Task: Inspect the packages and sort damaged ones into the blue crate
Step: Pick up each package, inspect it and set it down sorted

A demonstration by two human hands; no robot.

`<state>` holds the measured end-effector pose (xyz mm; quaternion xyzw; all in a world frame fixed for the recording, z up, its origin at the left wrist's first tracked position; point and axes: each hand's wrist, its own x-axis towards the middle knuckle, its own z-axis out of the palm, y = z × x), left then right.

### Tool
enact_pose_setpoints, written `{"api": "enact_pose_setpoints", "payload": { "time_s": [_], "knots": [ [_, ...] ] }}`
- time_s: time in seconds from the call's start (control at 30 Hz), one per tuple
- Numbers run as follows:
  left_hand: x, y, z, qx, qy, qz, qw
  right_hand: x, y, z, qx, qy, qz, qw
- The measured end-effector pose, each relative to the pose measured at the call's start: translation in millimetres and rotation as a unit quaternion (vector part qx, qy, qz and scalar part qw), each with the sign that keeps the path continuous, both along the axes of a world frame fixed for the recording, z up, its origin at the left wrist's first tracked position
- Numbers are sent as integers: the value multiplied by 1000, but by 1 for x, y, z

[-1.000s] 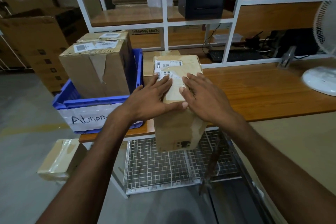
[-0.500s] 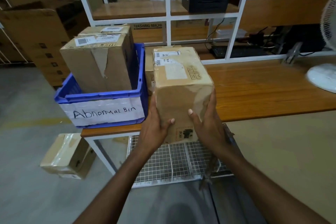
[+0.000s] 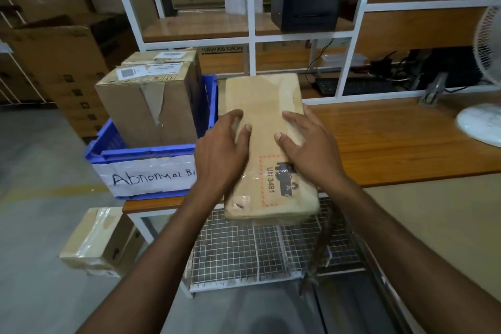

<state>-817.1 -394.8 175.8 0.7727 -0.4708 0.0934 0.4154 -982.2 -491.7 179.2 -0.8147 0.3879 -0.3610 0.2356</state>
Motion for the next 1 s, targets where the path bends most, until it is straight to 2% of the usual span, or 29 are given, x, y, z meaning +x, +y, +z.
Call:
{"api": "enact_pose_setpoints", "payload": {
  "time_s": [0.1, 0.2, 0.3, 0.37, 0.43, 0.5, 0.6, 0.67, 0.8, 0.9, 1.0],
  "knots": [
    [16, -13, -1, 79, 39, -44, 995, 8, -12, -3, 51, 32, 26, 998],
    [20, -21, -4, 181, 55, -92, 978, 14, -23, -14, 60, 85, 54, 993],
    [20, -24, -8, 191, 74, -102, 973, 17, -26, -13, 74, 96, 47, 992],
    [21, -24, -10, 181, 41, -95, 978, 17, -22, -6, 30, 138, 33, 989],
    [20, -20, -12, 187, -29, -100, 977, 15, -12, 1, -31, 189, 35, 981],
    [19, -15, -16, 222, -77, -121, 964, 13, 2, 5, -23, 216, 53, 975],
    [19, -11, -24, 284, -81, -130, 947, 17, 12, -7, -71, 291, 74, 951],
    [20, -12, -24, 286, -65, -133, 947, 21, 9, -14, -85, 306, 72, 945],
    [24, -17, -15, 304, -50, -135, 942, 21, 0, -14, -53, 313, 101, 943],
    [21, -12, -12, 265, 12, -145, 953, 15, -7, -9, 37, 338, 164, 926],
    [20, 2, -14, 209, 95, -159, 960, 8, -15, 3, 108, 380, 234, 888]
  ]
}}
